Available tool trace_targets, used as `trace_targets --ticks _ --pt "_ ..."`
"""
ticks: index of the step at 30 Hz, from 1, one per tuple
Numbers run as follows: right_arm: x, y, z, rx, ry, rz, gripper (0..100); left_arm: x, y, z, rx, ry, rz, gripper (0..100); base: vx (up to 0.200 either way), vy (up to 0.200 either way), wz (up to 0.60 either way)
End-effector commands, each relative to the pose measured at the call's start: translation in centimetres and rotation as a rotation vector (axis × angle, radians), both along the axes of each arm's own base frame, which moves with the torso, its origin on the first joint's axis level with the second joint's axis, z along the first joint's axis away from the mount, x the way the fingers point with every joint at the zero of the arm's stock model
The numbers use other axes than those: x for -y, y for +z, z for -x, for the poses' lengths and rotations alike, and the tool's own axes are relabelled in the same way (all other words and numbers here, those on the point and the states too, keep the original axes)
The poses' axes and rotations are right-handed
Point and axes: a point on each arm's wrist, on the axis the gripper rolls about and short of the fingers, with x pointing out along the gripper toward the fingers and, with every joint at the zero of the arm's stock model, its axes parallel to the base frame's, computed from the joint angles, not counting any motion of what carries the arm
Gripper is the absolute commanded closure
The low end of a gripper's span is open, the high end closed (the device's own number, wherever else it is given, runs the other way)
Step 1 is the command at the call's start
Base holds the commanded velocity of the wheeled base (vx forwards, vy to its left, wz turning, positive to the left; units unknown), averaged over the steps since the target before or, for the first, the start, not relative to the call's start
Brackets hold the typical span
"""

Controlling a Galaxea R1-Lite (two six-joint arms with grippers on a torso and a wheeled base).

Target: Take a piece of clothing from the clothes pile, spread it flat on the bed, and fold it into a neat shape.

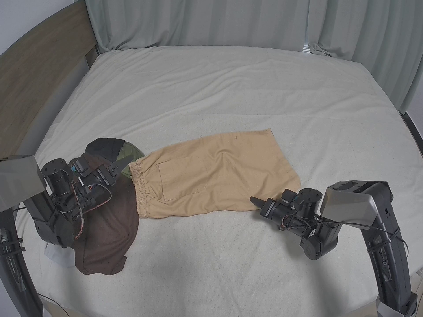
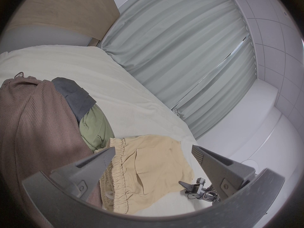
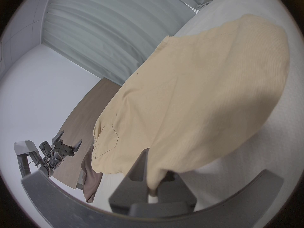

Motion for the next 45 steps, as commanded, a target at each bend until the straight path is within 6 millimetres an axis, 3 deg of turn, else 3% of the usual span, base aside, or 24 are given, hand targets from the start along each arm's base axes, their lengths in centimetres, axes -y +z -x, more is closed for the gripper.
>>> trace_targets --ticks 1,7,17,28,34,45 --pt "0.6 2.0 0.7 0.016 -0.006 0.0 100 0.0 0.0 0.0 0.0 0.0 0.002 0 0.0 0.0 0.0" --pt "1.5 3.8 2.3 0.01 -0.01 0.021 100 0.0 0.0 0.0 -0.004 0.0 0.003 0 0.0 0.0 0.0" --pt "3.2 4.2 6.5 -0.056 0.001 0.129 100 0.1 0.0 0.1 -0.005 -0.002 0.004 0 0.0 0.0 0.0" --pt "6.4 4.2 13.3 -0.213 0.024 0.277 100 0.3 -0.2 0.6 -0.022 -0.048 0.008 0 0.0 0.0 0.0" --pt "6.9 3.6 14.4 -0.266 0.025 0.3 100 0.4 -0.3 0.5 -0.024 -0.061 0.007 0 0.0 0.0 0.0" --pt "6.9 3.2 14.3 -0.273 0.026 0.302 100 0.5 -1.0 0.9 -0.039 -0.146 -0.011 0 0.0 0.0 0.0"
